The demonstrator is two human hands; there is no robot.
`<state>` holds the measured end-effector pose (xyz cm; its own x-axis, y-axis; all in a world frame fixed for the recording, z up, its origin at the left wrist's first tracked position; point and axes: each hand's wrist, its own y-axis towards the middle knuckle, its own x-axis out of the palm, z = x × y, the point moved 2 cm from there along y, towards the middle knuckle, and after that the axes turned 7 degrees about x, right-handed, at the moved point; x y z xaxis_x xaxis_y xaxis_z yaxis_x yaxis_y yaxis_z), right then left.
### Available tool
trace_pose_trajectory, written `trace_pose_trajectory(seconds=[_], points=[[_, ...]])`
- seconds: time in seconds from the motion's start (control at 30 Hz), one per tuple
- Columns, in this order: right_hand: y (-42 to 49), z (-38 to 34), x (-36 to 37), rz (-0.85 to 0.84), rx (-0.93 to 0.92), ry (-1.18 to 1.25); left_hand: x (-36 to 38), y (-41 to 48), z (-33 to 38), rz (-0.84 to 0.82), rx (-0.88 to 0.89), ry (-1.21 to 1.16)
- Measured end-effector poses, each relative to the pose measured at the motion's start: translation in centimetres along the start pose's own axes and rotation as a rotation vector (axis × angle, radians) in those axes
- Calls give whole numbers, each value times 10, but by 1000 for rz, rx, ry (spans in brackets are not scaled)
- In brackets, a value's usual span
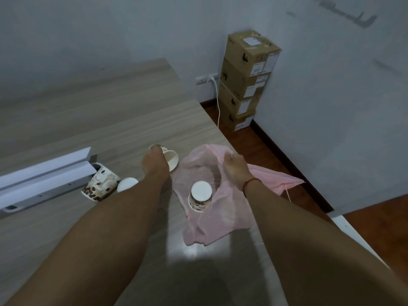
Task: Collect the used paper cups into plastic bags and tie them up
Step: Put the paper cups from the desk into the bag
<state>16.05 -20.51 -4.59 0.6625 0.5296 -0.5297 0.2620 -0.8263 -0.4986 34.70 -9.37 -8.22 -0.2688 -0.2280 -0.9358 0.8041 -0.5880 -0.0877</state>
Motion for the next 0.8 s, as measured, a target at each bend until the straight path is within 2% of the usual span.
trace_pose_trajectory(seconds=[0.13, 0.27, 0.37, 0.43, 0.53, 0.8], points=[[-7, -10, -5, 12, -8, 5, -26, -3, 8, 38, -27, -12], [-17, -16, -16, 47, -17, -1, -48, -13, 22, 113, 27, -236], [-27, -18, -24, 67, -2, 16, -56, -33, 29, 22, 108, -481], [-34, -18, -28, 77, -4, 22, -56, -51, 33, -107, 105, -567], [-45, -17, -33, 76, -25, 30, -54, -72, 42, -223, 93, -566], [-68, 0, -47, 71, -74, 93, -20, -89, 88, -263, 38, -544]])
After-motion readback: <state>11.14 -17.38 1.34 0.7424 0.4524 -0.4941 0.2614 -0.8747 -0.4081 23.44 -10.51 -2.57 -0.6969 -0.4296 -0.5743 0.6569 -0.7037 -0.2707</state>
